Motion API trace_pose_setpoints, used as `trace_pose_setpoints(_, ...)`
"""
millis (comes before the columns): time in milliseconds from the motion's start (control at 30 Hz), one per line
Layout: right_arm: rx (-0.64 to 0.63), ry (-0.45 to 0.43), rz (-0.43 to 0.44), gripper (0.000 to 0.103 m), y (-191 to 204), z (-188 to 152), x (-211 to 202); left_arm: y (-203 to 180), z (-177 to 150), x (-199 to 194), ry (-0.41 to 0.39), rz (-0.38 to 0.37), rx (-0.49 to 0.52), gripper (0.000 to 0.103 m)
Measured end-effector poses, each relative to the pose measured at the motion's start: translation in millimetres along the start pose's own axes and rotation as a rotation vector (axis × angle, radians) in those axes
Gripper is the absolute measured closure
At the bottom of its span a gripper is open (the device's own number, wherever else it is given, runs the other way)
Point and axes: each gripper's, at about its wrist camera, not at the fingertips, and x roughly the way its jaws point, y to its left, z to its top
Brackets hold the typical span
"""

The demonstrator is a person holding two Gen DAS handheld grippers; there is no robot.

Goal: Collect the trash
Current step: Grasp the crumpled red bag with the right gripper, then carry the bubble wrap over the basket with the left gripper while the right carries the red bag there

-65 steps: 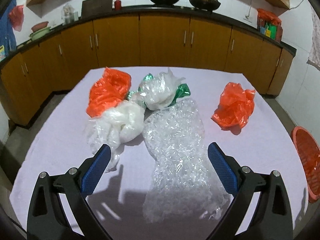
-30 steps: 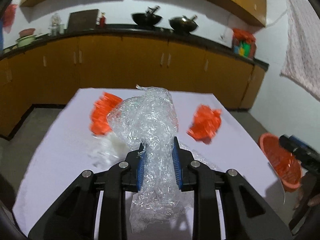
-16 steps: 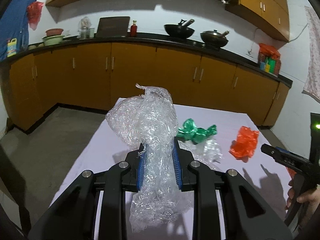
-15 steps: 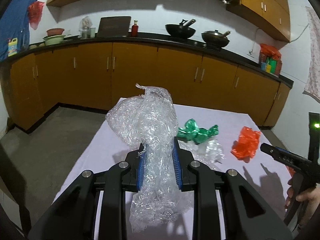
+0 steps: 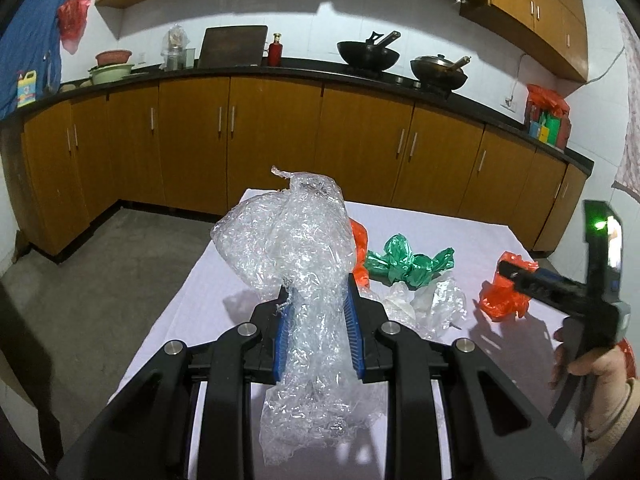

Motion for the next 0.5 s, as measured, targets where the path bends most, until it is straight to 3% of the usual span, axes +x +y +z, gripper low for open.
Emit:
trace_pose_setpoints(67,-0.015,0.026,-0.025,0.023,2.1,-0.4,12.2,-0.8,1.1,0.6,-0.002,-0.001,0.002,0.078)
trace_pose_setpoints(200,-0.042,0.034,-0.044,0.049,-0.2,-4.6,16.9,0.6,0.0,1.8,0.000,0.001,0.007,0.078)
trace_pose_setpoints(367,-0.009,0.037,0.004,0.074,-15.1,-7.6,9.0,0.5,-0.9,0.3,0.002,-0.001,-0.001,0.078)
trace_pose_setpoints(500,0.034,0.029,0.038,0.085,-30.1,-14.5,-2.2,-1.3,-0.4,-2.5,-0.005,-0.006,0.003,0.078)
